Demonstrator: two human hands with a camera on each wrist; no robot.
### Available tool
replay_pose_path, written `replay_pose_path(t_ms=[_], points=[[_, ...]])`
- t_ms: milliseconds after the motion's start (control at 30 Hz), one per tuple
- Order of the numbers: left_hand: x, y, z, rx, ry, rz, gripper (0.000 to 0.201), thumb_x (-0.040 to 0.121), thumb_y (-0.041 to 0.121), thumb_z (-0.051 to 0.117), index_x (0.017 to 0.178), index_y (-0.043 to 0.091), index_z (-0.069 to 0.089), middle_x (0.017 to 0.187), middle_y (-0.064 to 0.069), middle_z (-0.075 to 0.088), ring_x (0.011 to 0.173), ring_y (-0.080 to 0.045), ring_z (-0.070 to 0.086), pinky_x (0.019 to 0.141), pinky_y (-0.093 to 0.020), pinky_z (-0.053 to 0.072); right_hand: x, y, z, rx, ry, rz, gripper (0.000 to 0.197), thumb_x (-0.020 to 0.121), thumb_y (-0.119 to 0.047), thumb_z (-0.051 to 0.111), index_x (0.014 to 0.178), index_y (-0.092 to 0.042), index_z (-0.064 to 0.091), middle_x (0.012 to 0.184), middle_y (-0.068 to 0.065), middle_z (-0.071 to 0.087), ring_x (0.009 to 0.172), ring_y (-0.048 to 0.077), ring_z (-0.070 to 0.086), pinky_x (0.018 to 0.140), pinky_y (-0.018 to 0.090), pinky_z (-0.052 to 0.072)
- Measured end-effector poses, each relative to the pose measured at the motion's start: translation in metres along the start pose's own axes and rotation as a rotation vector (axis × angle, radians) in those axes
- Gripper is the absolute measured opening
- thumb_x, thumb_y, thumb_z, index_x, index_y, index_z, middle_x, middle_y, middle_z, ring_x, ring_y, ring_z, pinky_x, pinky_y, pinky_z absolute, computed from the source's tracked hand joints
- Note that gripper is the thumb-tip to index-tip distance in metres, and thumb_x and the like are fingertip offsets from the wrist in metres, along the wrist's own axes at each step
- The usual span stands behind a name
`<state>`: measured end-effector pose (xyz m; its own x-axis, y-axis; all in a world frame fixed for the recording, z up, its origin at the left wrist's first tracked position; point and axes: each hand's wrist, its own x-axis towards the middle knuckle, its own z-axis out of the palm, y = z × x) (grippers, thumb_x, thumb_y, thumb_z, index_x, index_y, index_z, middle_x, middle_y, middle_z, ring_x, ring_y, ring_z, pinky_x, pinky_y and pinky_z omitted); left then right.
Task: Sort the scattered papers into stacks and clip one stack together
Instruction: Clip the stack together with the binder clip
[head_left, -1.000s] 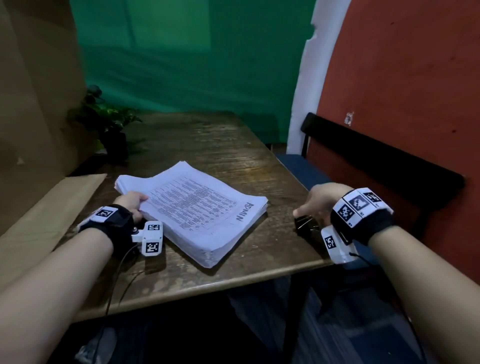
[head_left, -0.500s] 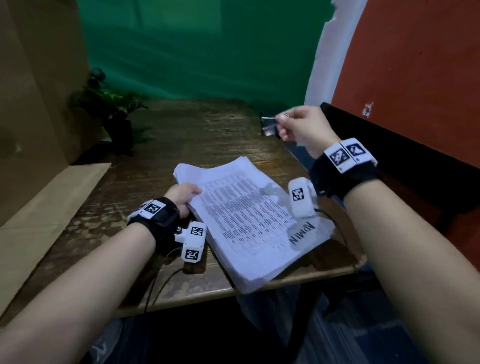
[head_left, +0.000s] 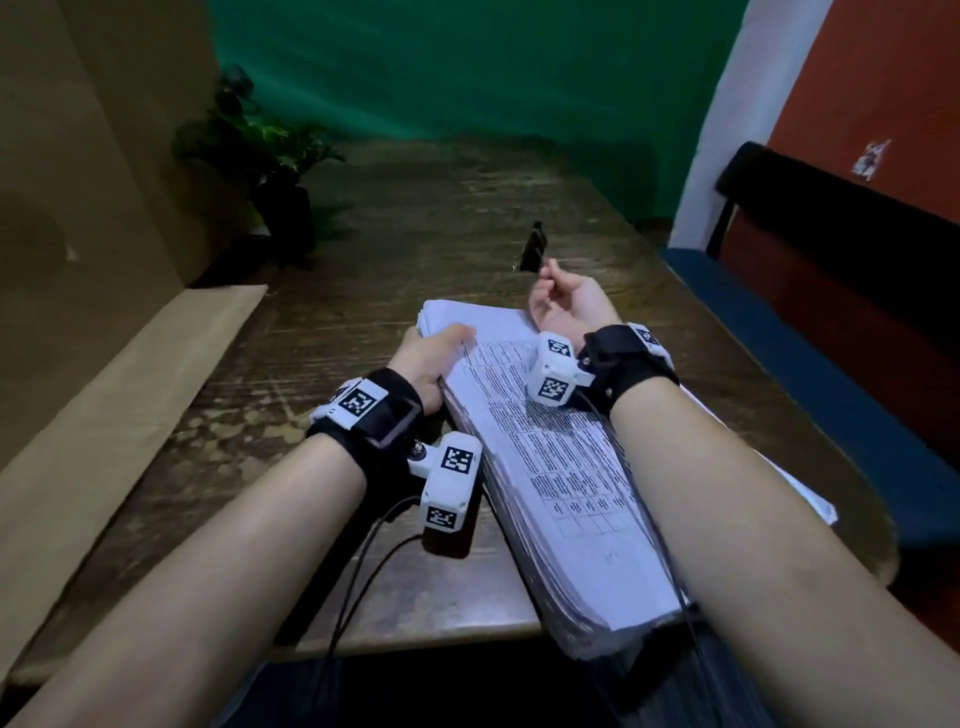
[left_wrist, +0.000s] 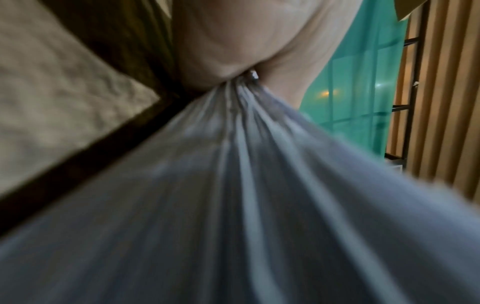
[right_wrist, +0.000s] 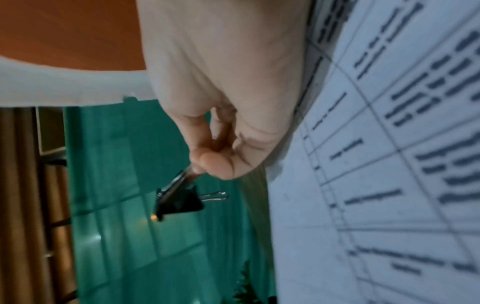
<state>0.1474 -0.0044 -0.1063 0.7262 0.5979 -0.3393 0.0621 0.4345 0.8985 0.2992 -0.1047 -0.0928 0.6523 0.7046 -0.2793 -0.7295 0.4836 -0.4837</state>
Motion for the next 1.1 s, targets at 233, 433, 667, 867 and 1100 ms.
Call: replay_pose_path(t_ms=[233,433,667,867,1100], points=[[0.011,0.005,0.002,0.020,-0.082,-0.045,0.020,0.097,0.011,0.053,0.111,-0.001,0.060,0.097,-0.017,0.067,0.060,-0.019,0.071,0.052,-0.031,0.058,-0.008,-0.071,-0.016,-0.394,0.226,-0.287,0.020,0.095,-0.019,0.053,0.091,-0.016,0.073,0.109,0.005,0.071,0.095,0.020,0.060,0.086,0.037,0.048],[0.009,0.006,0.005,0.096,-0.028,-0.042,0.038,0.093,0.028,0.062,0.112,-0.004,0.060,0.099,-0.017,0.072,0.074,-0.024,0.073,0.055,-0.030,0.058,-0.016,-0.072,-0.019,-0.956,0.309,-0.227,0.022,0.096,-0.007,0.046,0.087,-0.013,0.066,0.081,0.006,0.061,0.069,0.018,0.055,0.055,0.023,0.052],[0.007,0.005,0.012,0.211,-0.018,0.079,0.027,0.088,0.012,0.065,0.112,0.000,0.063,0.107,-0.019,0.070,0.085,-0.029,0.071,0.070,-0.037,0.059,-0.014,-0.055,-0.009,-1.035,0.335,-0.288,0.024,0.095,-0.001,0.042,0.084,-0.014,0.060,0.092,0.003,0.057,0.082,0.017,0.055,0.079,0.032,0.049],[0.015,0.002,0.008,0.267,-0.012,0.124,0.026,0.090,-0.002,0.054,0.115,-0.005,0.060,0.106,-0.022,0.069,0.090,-0.032,0.070,0.074,-0.040,0.058,-0.015,-0.054,-0.002,-1.056,0.439,-0.659,0.032,0.096,-0.014,0.039,0.071,-0.028,0.053,0.098,0.003,0.061,0.097,0.025,0.062,0.085,0.038,0.049],[0.015,0.001,0.005,0.228,-0.032,0.149,0.026,0.089,-0.003,0.060,0.114,-0.006,0.061,0.108,-0.023,0.068,0.096,-0.036,0.068,0.086,-0.047,0.055,-0.024,-0.016,0.012,-0.755,0.027,-0.116,0.028,0.106,-0.019,0.033,0.085,-0.012,0.050,0.108,0.021,0.056,0.096,0.037,0.059,0.078,0.043,0.059]])
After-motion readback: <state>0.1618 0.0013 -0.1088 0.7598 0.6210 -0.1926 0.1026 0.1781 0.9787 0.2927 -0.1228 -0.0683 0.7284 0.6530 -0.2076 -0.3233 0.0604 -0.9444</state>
